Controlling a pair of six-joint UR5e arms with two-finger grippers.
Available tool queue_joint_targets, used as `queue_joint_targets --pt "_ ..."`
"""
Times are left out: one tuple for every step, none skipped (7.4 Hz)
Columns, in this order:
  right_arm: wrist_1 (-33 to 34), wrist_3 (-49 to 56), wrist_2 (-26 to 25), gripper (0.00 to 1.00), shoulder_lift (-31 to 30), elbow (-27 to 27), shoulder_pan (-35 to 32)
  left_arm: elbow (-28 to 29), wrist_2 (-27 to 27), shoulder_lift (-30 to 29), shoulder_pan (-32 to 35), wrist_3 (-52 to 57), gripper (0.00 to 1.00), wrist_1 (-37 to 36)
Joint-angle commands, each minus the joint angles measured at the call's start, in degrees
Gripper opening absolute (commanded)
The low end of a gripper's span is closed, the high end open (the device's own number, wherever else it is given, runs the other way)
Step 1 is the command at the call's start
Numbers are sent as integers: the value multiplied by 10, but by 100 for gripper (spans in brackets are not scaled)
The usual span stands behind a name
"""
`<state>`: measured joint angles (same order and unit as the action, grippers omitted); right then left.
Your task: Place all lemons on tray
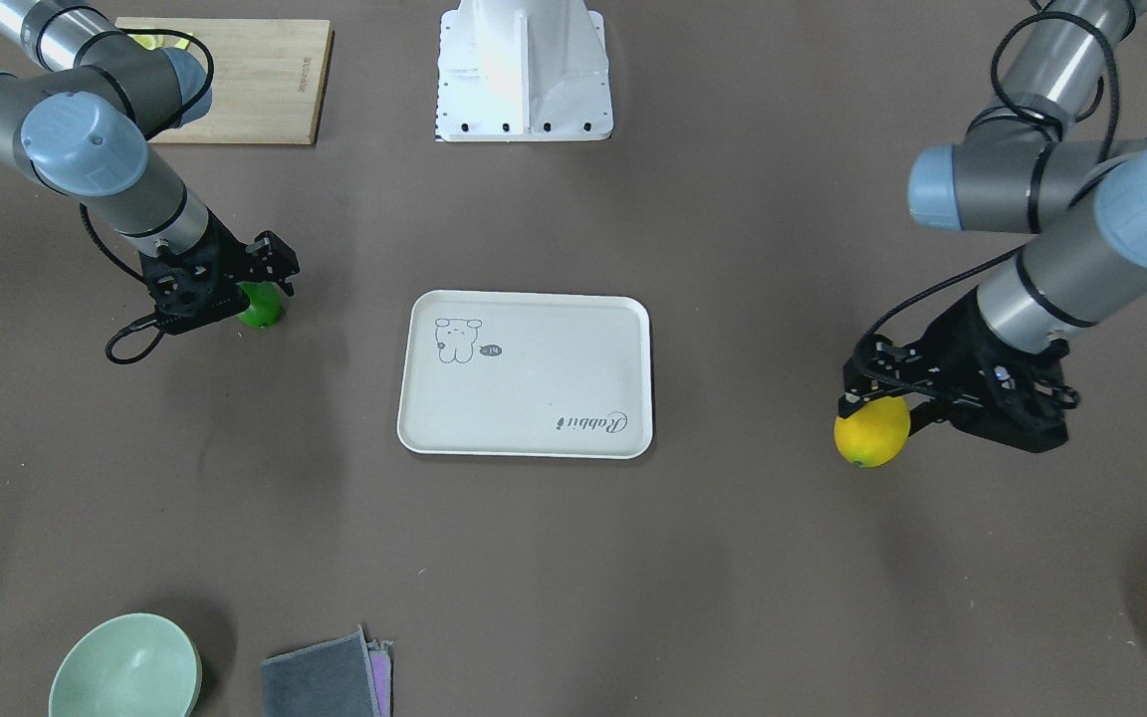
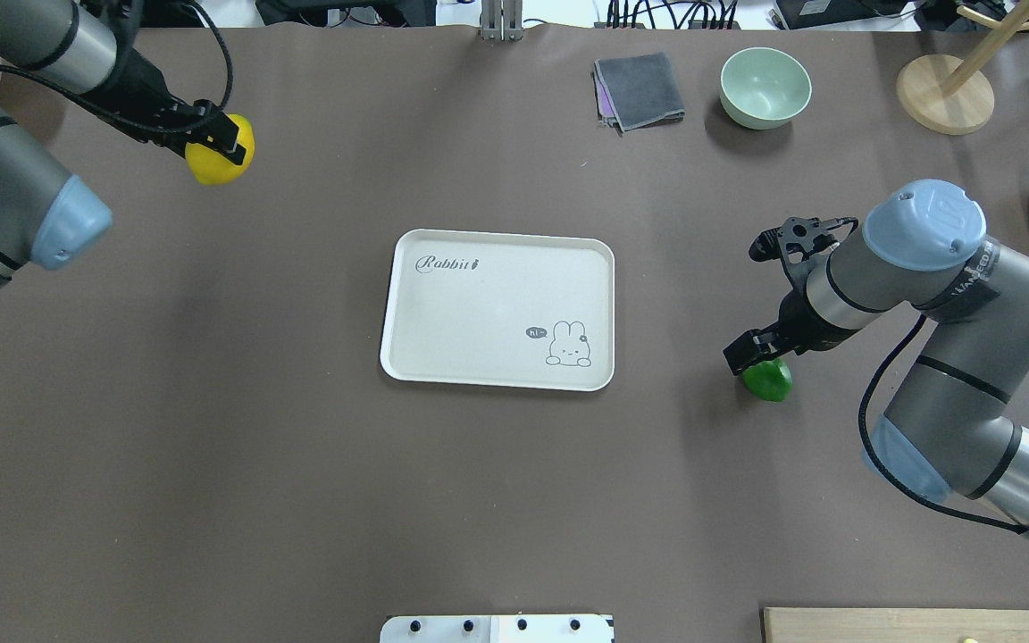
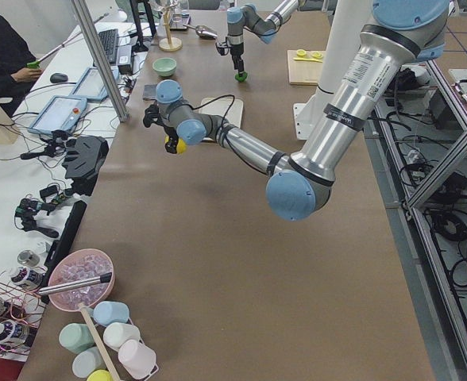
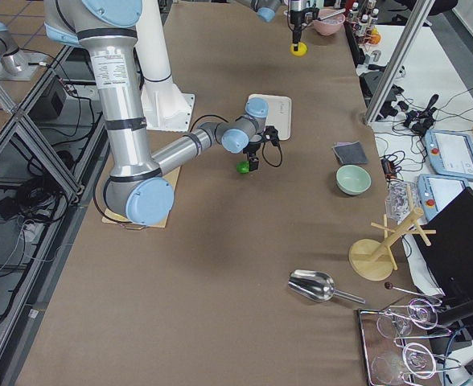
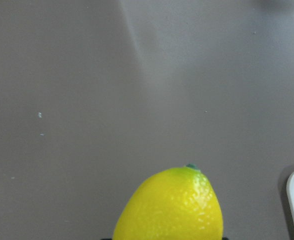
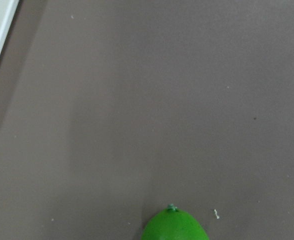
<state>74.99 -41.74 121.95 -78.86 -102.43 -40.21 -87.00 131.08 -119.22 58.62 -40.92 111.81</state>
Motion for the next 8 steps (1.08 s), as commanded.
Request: queue_joint_targets --pt "0 0 -2 89 0 16 6 0 -13 -11 -24 -19 0 1" --pt "0 0 -3 71 1 16 7 1 -13 -15 -30 -19 0 1" --pt "0 7 -2 27 1 16 7 1 -13 -16 -36 -23 0 1" --pt "-1 7 -2 0 2 14 7 2 -14 -21 -41 -34 0 1" --pt "1 -3 -3 0 25 12 1 2 -14 -25 -51 -50 0 2" --pt "1 -35 3 0 33 10 -12 1 -40 -34 -70 -79 0 4" --pt "2 -82 10 0 54 10 -30 2 -67 -44 -102 -122 0 17" --pt "2 -126 21 0 73 10 -39 2 -75 -49 -115 -148 0 24"
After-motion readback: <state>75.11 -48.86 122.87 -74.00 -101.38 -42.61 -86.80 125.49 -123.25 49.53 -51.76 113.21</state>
